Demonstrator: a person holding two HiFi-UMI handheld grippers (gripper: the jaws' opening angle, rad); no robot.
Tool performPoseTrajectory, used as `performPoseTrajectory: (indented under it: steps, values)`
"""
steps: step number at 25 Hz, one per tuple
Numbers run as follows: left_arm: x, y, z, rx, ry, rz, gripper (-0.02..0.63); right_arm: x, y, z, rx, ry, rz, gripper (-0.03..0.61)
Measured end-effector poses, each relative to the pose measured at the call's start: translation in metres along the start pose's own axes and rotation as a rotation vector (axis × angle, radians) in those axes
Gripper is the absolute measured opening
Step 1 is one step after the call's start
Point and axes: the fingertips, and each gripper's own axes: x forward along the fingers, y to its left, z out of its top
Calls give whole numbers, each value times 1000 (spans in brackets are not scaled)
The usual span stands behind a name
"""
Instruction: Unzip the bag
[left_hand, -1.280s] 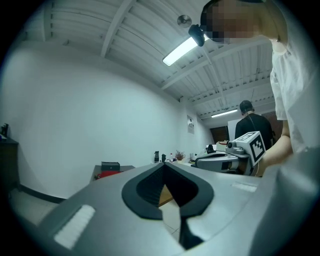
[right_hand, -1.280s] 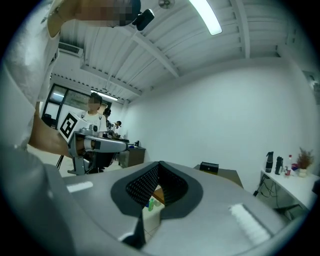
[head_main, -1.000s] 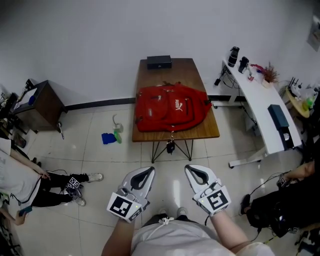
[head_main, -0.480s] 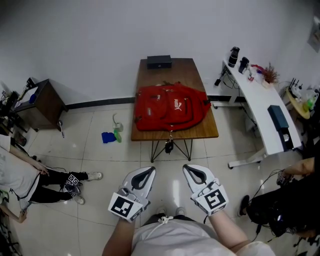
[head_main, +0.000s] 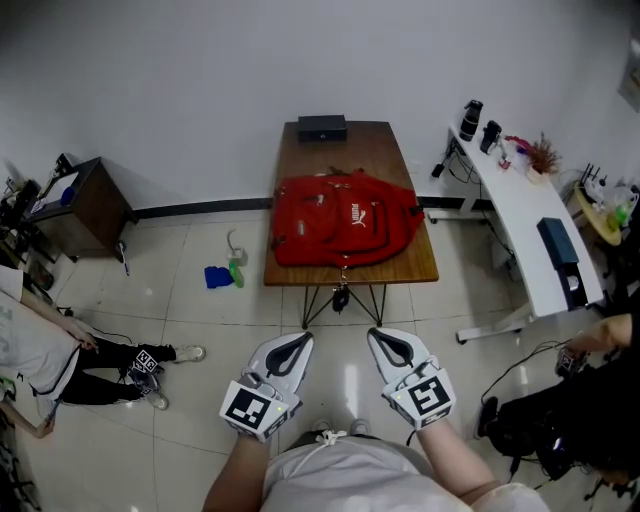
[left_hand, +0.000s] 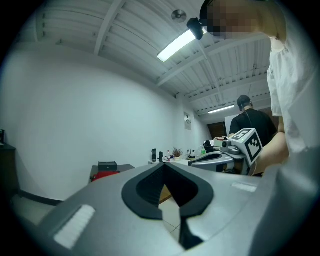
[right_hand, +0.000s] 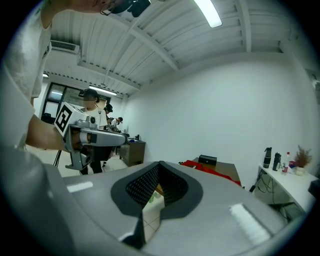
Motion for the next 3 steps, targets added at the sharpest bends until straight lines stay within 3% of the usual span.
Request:
performPoseTrajectory:
  steps: [3]
  values:
    - [5,-2,0,-2,-3,-7,6,-1,-9,-2,28,6,-18,8]
